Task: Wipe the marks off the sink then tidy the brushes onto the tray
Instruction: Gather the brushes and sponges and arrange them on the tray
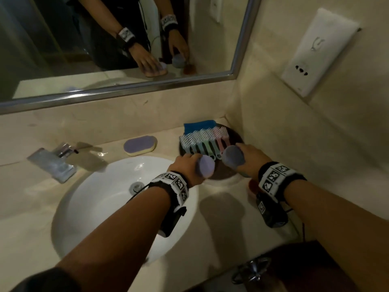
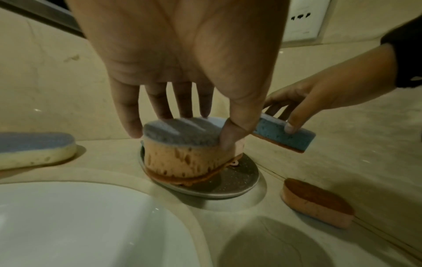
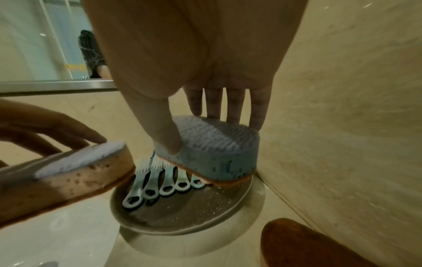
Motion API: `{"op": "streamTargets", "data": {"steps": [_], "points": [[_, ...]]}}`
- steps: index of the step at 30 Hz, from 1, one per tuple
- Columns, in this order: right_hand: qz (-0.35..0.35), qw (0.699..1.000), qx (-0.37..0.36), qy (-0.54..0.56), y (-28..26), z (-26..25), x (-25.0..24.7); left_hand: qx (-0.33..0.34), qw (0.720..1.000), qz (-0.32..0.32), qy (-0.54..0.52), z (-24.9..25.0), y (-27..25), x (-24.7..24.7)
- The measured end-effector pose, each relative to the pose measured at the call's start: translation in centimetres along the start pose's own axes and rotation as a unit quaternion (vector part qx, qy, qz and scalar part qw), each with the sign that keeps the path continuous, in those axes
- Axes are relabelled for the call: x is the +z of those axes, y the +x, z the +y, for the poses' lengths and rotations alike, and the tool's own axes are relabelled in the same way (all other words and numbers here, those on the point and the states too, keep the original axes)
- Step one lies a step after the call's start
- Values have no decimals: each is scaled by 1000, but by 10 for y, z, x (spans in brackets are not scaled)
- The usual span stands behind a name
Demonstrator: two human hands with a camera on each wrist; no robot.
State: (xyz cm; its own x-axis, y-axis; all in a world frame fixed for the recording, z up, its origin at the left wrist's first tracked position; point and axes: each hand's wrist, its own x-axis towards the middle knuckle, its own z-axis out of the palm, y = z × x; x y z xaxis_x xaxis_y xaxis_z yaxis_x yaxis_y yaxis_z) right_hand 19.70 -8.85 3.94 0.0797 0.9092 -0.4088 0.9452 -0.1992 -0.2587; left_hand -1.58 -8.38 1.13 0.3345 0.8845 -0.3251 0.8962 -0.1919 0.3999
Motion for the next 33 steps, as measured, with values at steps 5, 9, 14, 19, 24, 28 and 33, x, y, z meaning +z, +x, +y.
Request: {"op": "streamTargets", "data": {"steps": [5,9,14,19,24,28,33], "points": [[-24,998,-31,-46,28,11,5,-11,999,-29,8,5,29,8],[-47,992,-57,-106,54,15,6,-33,999,-36,0,10,48,15],[-72,986,-79,-132,82,23,15,-52,997,-51,14,16,67,30],[-83,979,-96,-160,108,27,33,-62,996,-49,28,17,79,44],[-90,974,-116,-170,111,34,41,-66,997,-49,14,15,85,50],[-94,975,-132,-149,109,37,40,-69,996,-47,3,15,87,54],[-86,978,-135,-131,103,33,28,-75,997,-32,6,12,85,50]]}}
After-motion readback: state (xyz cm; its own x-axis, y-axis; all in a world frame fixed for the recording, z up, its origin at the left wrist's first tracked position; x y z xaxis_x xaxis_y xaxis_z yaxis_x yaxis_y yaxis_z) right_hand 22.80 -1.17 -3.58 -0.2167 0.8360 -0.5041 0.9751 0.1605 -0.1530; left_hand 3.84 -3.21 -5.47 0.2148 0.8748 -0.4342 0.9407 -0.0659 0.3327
